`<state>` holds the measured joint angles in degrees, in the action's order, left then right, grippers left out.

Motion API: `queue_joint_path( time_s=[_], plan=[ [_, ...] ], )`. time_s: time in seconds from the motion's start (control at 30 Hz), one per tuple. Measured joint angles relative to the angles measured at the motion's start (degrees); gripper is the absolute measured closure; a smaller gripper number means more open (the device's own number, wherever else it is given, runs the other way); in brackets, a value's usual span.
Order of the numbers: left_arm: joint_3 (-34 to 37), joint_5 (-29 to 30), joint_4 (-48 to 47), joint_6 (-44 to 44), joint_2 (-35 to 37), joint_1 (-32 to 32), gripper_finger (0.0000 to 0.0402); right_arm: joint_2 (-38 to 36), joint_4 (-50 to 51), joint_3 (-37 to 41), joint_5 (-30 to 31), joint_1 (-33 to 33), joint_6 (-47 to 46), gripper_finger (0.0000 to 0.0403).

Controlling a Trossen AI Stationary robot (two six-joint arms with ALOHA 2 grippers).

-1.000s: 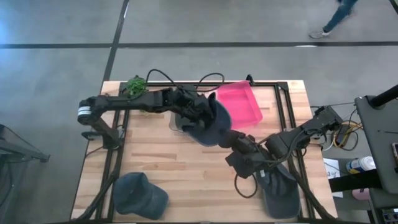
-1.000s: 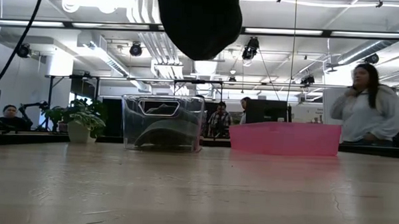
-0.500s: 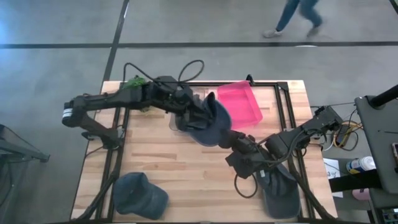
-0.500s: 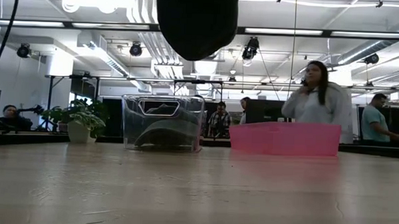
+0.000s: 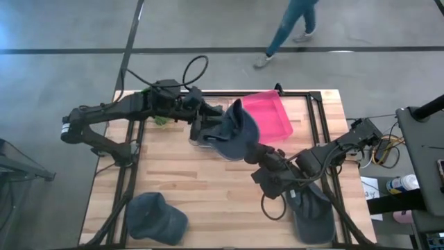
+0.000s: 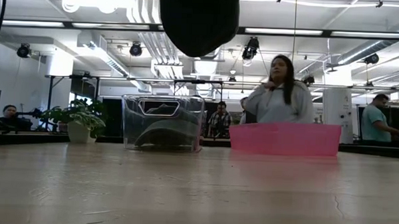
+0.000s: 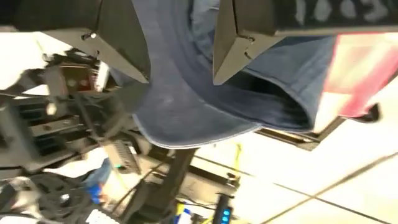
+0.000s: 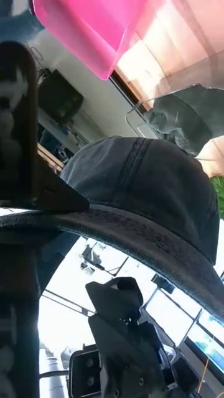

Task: Pick & Place hat
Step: Put the middle blue cap into the red bin

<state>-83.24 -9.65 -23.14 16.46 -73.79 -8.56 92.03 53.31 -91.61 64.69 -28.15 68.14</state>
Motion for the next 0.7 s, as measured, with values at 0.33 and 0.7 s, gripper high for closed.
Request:
queue_joint_path(
  time_s=[0.33, 0.7],
  plan=[
    [0.00, 12.65, -0.01, -10.66, 3.79, -0.07, 0.0234, 0.00, 3.31, 0.02, 6.24, 1.88, -13.73, 0.0390],
    [0.02, 18.79, -5.31, -14.43, 5.33, -0.06, 0.0234, 0.00, 15.32, 0.68, 18.65, 7.78, -58.43, 0.0390]
  ],
)
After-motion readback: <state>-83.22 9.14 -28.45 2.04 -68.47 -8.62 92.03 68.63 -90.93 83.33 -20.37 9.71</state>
